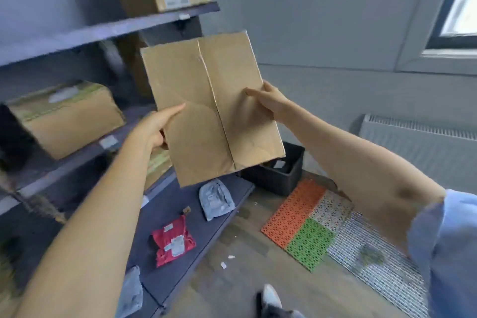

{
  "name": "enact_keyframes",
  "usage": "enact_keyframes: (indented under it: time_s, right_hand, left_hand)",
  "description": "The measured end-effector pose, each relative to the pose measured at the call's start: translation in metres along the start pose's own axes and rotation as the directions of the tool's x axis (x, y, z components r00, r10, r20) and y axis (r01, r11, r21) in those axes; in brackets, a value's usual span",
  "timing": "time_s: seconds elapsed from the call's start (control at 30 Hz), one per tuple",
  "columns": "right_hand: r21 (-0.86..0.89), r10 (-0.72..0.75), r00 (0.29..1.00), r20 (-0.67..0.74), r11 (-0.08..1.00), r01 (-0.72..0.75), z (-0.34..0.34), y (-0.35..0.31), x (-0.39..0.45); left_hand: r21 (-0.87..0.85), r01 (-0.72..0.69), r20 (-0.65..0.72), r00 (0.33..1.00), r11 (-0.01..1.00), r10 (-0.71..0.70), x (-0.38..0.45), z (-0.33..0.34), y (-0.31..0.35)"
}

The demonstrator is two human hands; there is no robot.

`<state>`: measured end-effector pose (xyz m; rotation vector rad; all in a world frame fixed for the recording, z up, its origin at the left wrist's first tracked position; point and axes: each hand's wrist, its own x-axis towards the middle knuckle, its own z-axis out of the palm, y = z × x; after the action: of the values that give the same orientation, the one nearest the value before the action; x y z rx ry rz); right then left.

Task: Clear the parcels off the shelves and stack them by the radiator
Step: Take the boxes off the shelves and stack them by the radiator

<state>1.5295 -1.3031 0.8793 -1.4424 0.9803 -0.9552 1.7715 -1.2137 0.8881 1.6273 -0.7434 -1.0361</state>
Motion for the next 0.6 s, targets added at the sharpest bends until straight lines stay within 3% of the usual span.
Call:
enact_keyframes:
  time_s: [0.13,0.3,0.43,0.6]
  right_hand:
    - [-0.121,0.154,0.967,-0.201,0.976,-0.180,-0.117,0.045,-0.044]
    - [-0.030,0.239,0.919,-0.314,0.965,-0.261,-0.259,0.089,-0.086]
    - [0.096,0.349,0.830,-0.435,0.935,-0.343,-0.373,0.139,-0.121]
    - [0.183,0.458,0.662,-0.594,0.878,-0.443,-0.505,0.216,-0.164]
  left_hand:
    - [0.130,0.107,0.251,0.958,0.986,-0.137,0.006,0.126,-0.039]
    - [0.355,0.134,0.419,0.862,0.925,-0.286,0.006,0.286,-0.065]
    - [0.461,0.104,0.527,0.767,0.881,-0.366,0.009,0.427,-0.085]
    - [0.523,0.116,0.569,0.690,0.845,-0.447,0.002,0.609,-0.145]
